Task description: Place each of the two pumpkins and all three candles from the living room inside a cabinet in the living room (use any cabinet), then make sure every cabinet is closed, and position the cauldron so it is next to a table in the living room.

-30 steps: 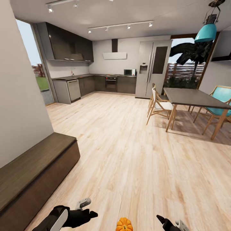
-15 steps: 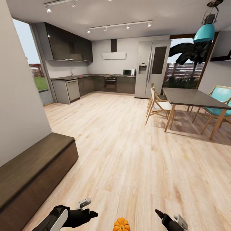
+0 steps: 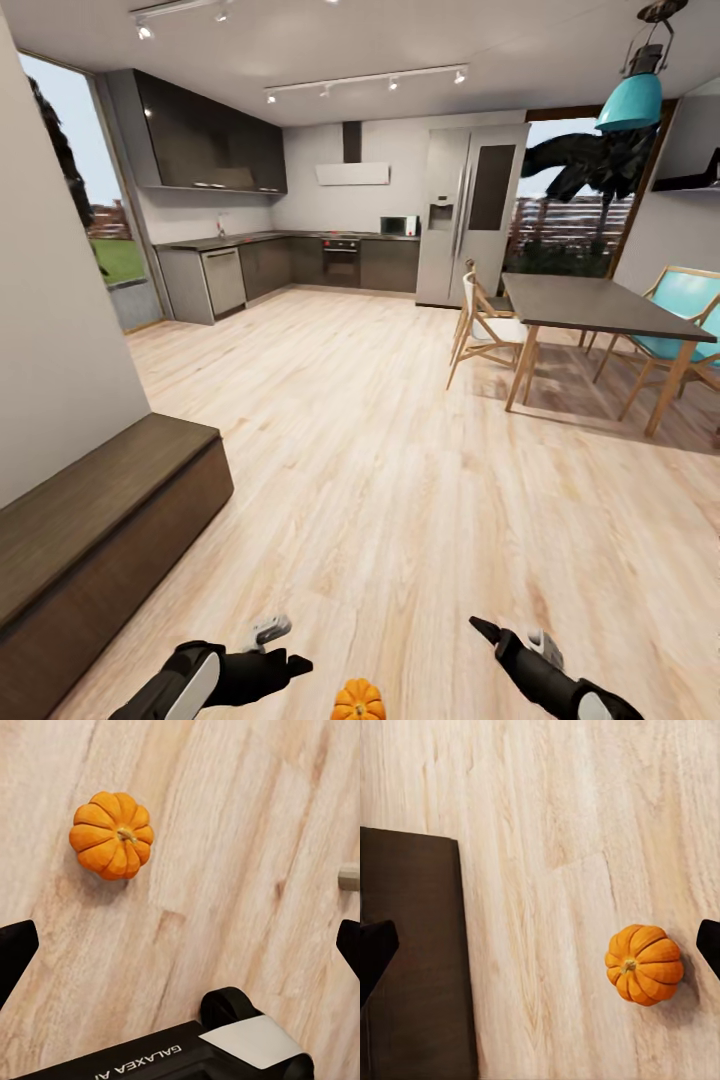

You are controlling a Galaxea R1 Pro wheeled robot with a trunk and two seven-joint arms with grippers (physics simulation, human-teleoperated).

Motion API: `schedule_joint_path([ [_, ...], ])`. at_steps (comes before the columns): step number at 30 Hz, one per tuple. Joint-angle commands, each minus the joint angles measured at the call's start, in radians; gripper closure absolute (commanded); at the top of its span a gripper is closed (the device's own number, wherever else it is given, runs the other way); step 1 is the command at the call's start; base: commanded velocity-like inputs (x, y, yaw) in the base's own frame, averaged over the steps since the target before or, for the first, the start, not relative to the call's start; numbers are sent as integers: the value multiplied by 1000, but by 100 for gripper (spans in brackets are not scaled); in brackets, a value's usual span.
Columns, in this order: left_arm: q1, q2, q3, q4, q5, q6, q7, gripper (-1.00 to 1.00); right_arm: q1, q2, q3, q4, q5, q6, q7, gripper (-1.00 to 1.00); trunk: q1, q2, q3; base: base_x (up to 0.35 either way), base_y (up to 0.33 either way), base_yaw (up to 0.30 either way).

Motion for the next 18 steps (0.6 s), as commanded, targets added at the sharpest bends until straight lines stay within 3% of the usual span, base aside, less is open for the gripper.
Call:
schedule_joint_path([
  [1, -1, 1, -10, -1, 2, 0, 0, -100, 0, 1, -6, -39, -8, 41, 1, -100, 0, 0, -1, 0, -137, 0],
  [8, -1, 0, -20, -1, 2, -5, 0, -100, 0, -4, -14, -204, -25, 146, 0, -100, 0, 0, -1, 0, -47, 0],
  [13, -1, 1, -20, -2, 5, -5, -4, -100, -1, -12, -45, -372, -53, 213, 0, -100, 0, 0, -1, 21, -6, 0],
  [17, -1, 1, -21, -2, 5, -5, -6, -100, -2, -12, -58, -632, -53, 297, -29, -100, 0, 0, -1, 9, -1, 0],
  [18, -1, 1, -21, -2, 4, -6, -5, -100, -2, -11, -58, -659, -52, 302, -40, -100, 0, 0, -1, 3, 0, 0],
])
